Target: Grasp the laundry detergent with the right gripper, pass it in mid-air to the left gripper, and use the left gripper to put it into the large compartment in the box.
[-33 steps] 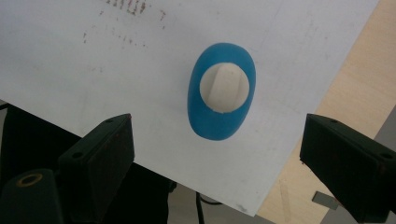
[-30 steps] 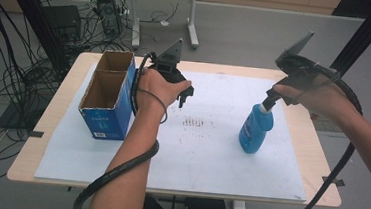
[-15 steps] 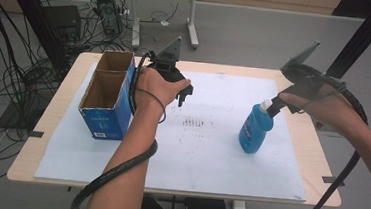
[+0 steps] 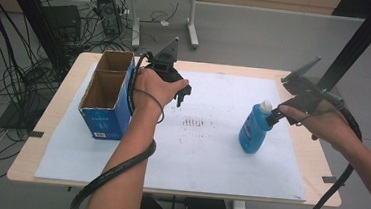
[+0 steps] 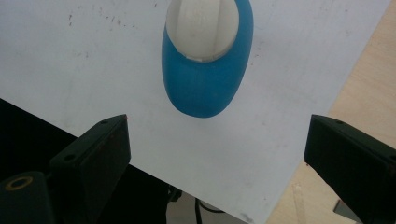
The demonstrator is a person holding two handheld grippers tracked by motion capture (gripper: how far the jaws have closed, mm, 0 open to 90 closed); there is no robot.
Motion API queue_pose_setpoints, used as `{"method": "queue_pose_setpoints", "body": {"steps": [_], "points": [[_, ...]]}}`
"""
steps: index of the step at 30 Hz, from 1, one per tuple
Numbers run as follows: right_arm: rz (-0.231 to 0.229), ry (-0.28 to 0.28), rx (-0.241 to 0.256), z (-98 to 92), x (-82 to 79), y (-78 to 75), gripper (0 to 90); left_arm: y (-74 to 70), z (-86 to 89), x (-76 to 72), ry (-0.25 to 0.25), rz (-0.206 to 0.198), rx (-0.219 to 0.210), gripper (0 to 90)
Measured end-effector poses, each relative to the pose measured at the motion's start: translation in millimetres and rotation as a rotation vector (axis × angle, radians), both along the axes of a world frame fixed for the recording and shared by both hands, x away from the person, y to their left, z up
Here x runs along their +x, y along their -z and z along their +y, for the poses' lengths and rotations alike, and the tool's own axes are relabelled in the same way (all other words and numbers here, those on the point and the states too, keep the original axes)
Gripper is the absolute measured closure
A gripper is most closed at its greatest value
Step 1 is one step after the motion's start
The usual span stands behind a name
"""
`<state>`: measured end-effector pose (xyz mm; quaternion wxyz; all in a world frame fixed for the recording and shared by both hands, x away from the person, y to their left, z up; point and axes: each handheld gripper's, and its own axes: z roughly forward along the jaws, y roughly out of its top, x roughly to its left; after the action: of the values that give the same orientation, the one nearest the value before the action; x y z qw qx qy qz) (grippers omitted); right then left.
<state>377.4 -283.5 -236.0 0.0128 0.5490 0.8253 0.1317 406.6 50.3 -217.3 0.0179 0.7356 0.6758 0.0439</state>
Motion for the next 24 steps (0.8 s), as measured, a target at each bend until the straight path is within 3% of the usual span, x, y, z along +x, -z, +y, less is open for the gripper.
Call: {"method": "queue_pose_setpoints", "body": {"steps": [8,14,16,17,18,24], "points": [[-0.034,-0.009,0.028,-3.7,-7.1,16.0,5.8,1.8,-2.5,0.2,0.005,0.005,0.002,5.8],[-0.096,-0.013,0.060,-7.6,-11.4,24.9,4.6,2.0,-4.0,0.2,0.009,0.006,0.002,5.8],[-0.159,-0.022,0.063,-8.1,-14.7,28.6,4.5,2.7,-4.8,0.1,0.010,0.004,0.002,5.8],[-0.159,-0.022,0.063,-8.1,-14.7,28.6,4.5,2.7,-4.8,0.1,0.010,0.004,0.002,5.8],[-0.190,-0.020,0.086,-8.7,-17.5,33.2,4.6,2.9,-4.9,0.0,0.011,0.005,0.001,5.8],[-0.232,-0.006,0.101,-6.6,-23.5,46.8,4.5,4.7,-5.3,-0.4,0.014,-0.001,-0.001,5.8]]}}
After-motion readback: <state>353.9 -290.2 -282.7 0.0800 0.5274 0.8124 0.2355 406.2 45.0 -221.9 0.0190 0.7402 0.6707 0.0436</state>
